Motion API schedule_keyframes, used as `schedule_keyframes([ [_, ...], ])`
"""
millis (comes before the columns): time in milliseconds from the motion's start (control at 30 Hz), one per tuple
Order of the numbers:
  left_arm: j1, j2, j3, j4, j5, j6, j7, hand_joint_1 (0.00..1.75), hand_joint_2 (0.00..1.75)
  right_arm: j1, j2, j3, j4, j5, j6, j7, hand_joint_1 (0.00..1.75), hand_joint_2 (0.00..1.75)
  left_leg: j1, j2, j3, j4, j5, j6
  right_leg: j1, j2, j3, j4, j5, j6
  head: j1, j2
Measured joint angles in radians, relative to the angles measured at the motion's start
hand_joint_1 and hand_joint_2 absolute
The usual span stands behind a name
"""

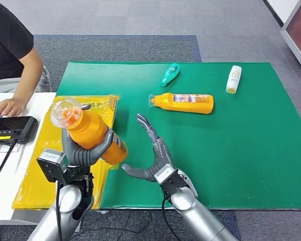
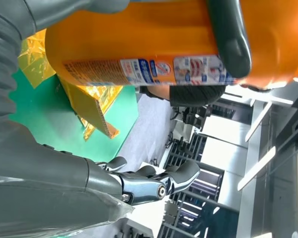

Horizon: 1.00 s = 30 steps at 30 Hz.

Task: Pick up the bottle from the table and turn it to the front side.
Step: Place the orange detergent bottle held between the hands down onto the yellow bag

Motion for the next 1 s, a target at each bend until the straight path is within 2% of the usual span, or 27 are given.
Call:
schedule_keyframes([
  [200,0.006,0.011,0.002,-0.002,0.004,-0.002,0.013,1.75,1.75,0.008,0.002,-0.015,0.0,-0.01,-0.007,0.001,0.0,1.75,0.0,0.0,0.0,0.0,0.0,0.0,0.0,0.0,0.0,0.0,0.0,0.0,0.0,0.0],
  [633,0.048,0.036,0.0,-0.002,0.009,-0.074,0.075,1.75,1.75,0.026,0.006,-0.048,0.002,-0.014,-0.039,0.001,0.0,1.75,0.0,0.0,-0.001,0.0,0.0,0.0,0.0,0.0,-0.001,0.0,0.0,0.0,0.0,0.0],
  [1000,0.085,0.069,0.035,-0.002,-0.051,-0.06,0.094,1.75,1.75,0.043,0.01,-0.068,0.002,-0.008,-0.057,0.001,0.0,1.75,0.0,0.0,-0.001,0.0,0.0,0.0,0.0,0.0,-0.001,0.0,0.0,0.0,0.0,0.0],
])
